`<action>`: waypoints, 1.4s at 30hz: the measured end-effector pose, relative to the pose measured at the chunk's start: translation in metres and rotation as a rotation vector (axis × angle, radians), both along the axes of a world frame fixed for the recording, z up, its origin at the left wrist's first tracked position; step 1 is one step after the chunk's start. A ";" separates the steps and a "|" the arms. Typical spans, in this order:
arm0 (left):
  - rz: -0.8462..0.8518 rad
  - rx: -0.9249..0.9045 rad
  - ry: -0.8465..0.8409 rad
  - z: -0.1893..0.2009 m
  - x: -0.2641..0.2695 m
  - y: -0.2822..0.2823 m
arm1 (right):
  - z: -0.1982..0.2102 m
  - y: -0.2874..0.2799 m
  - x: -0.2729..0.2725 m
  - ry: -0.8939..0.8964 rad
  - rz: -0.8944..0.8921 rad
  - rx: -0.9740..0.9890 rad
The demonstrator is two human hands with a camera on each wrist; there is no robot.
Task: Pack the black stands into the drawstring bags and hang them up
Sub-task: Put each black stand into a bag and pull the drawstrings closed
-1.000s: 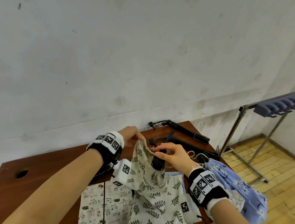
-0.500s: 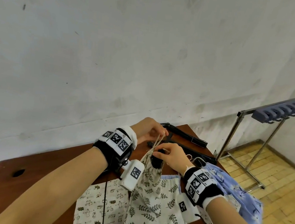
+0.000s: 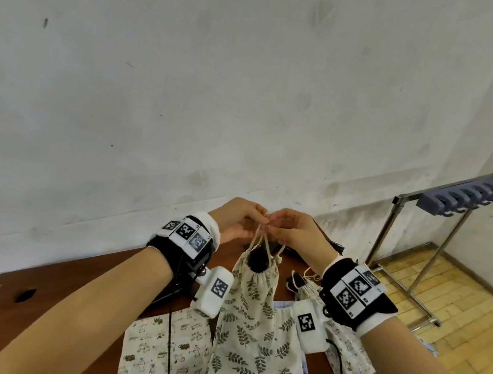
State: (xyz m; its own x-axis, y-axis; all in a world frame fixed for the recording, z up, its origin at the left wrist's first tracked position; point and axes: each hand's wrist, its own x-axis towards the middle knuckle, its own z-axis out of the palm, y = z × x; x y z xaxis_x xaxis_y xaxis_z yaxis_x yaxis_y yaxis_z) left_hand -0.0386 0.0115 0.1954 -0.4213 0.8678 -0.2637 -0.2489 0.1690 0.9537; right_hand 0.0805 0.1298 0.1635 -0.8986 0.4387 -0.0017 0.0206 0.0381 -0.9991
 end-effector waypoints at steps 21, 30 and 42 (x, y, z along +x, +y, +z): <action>-0.255 -0.083 0.597 -0.065 0.038 0.034 | 0.045 -0.004 0.030 0.087 -0.041 0.345; -0.311 -0.060 0.645 -0.088 0.012 0.075 | 0.051 0.035 0.055 -0.108 -0.083 0.371; -0.194 0.059 -0.114 -0.086 -0.032 0.140 | -0.107 0.058 0.074 -0.527 -0.043 0.269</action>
